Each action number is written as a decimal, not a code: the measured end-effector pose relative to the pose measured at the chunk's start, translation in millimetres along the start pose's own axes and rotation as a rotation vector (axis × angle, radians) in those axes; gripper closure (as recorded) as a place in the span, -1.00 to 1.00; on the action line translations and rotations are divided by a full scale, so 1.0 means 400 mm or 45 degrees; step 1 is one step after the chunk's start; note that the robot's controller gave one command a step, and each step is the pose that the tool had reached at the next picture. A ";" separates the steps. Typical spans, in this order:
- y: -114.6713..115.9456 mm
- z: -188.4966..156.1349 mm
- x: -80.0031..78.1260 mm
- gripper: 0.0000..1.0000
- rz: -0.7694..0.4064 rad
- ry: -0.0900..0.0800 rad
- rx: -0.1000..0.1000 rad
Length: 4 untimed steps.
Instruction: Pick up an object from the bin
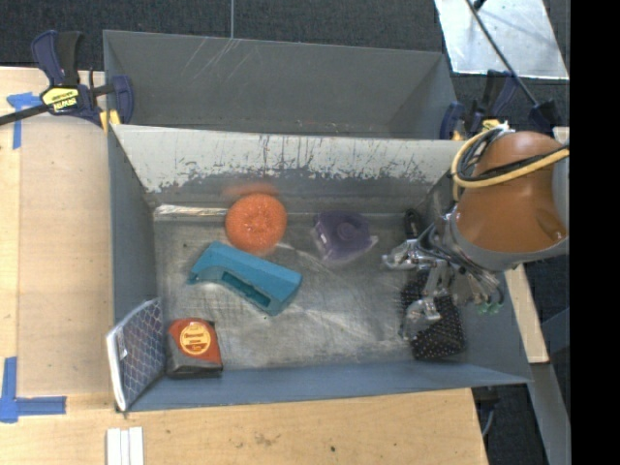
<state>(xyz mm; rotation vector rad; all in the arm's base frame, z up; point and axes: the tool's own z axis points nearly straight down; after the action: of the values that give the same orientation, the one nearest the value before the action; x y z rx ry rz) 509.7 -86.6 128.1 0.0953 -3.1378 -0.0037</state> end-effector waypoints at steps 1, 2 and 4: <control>-0.083 0.101 0.037 -1.00 -0.289 -0.013 0.001; -0.100 0.106 0.035 -1.00 -0.288 -0.011 -0.016; -0.094 0.135 0.000 1.00 -0.500 -0.005 -0.001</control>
Offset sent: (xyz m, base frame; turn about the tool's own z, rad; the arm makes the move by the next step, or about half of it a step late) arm -0.0129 -0.0652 -0.0071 -0.2148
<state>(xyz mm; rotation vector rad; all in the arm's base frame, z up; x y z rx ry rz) 511.7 -123.9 74.1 0.7065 -3.0630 -0.0064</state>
